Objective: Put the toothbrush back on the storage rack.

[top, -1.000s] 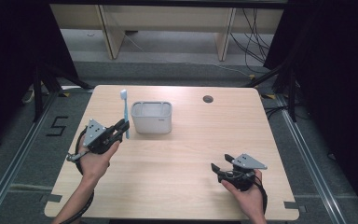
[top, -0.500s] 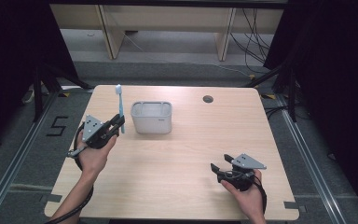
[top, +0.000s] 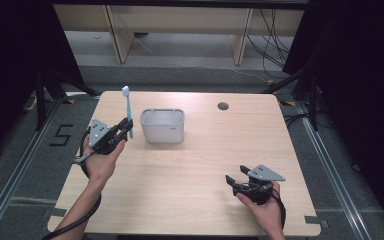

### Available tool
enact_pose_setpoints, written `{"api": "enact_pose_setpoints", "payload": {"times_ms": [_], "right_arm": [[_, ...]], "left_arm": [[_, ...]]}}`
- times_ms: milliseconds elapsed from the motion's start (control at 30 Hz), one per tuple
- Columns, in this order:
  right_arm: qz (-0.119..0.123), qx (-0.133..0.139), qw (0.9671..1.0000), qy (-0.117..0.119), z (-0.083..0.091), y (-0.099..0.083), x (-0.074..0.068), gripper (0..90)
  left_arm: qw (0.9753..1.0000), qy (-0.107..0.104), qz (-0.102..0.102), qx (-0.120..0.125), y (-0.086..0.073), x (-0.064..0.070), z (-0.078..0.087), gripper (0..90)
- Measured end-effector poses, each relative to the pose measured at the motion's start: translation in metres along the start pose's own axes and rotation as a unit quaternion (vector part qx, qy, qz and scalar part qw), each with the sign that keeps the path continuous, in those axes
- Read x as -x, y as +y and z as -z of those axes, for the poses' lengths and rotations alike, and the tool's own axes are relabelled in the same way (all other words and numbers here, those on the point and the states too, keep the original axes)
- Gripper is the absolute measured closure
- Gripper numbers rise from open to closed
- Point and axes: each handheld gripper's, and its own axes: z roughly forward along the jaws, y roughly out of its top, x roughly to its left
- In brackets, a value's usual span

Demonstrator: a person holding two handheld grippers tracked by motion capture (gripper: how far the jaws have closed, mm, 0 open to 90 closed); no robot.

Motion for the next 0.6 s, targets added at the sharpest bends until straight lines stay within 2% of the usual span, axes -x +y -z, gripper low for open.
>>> {"api": "enact_pose_setpoints", "payload": {"times_ms": [33, 67, 100, 233, 267, 300, 333, 367, 400, 467, 500, 533, 567, 600], "right_arm": [[0.0, 0.0, 1.0, 0.0, 0.0, 0.0, 0.0, 33.2], [0.016, 0.005, 0.9999, -0.002, -0.001, 0.0, 0.002, 33.2], [0.02, 0.006, 0.9998, -0.001, -0.001, 0.0, 0.003, 33.2], [0.021, 0.005, 0.9998, -0.003, -0.001, 0.0, 0.003, 33.2], [0.021, 0.005, 0.9998, -0.002, -0.001, 0.0, 0.003, 33.2], [-0.006, -0.003, 1.0, -0.001, -0.001, -0.001, -0.002, 33.1], [0.012, 0.005, 0.9999, -0.005, -0.001, 0.0, 0.001, 33.2], [0.012, 0.005, 0.9999, -0.005, -0.001, 0.0, 0.001, 33.2], [0.001, 0.005, 1.0, 0.004, -0.003, -0.001, -0.001, 33.1], [0.001, 0.005, 1.0, 0.004, -0.003, -0.001, -0.001, 33.1], [0.016, 0.007, 0.9998, 0.004, -0.003, -0.001, 0.001, 33.1], [0.021, 0.009, 0.9997, -0.004, -0.002, -0.001, 0.002, 33.1], [0.02, 0.008, 0.9998, -0.006, -0.002, -0.001, 0.002, 33.1], [0.004, 0.007, 1.0, 0.004, -0.003, -0.001, -0.001, 33.1]], "left_arm": [[1.0, 0.0, 0.0, 0.001, 0.001, 0.0, -0.001, 78.7], [1.0, 0.001, 0.0, 0.002, 0.001, 0.0, -0.001, 78.7], [1.0, 0.001, -0.001, 0.003, 0.001, -0.001, -0.002, 78.7], [1.0, 0.001, -0.001, 0.004, 0.003, -0.001, -0.005, 78.7], [1.0, 0.002, 0.0, 0.005, 0.003, -0.002, -0.005, 78.7], [1.0, 0.002, -0.001, 0.005, 0.004, -0.002, -0.006, 78.7], [1.0, 0.002, -0.001, 0.006, 0.004, -0.002, -0.007, 78.7], [1.0, 0.001, -0.001, 0.007, 0.005, -0.002, -0.008, 78.7], [1.0, 0.002, -0.002, 0.006, 0.005, -0.003, -0.008, 78.7], [1.0, 0.001, -0.003, 0.006, 0.006, -0.003, -0.009, 78.7], [1.0, 0.001, -0.002, 0.007, 0.006, -0.003, -0.01, 78.7], [1.0, 0.001, -0.001, 0.007, 0.006, -0.003, -0.01, 78.7], [1.0, 0.001, -0.001, 0.007, 0.006, -0.003, -0.011, 78.7], [1.0, 0.001, -0.002, 0.006, 0.006, -0.003, -0.011, 78.7]]}}
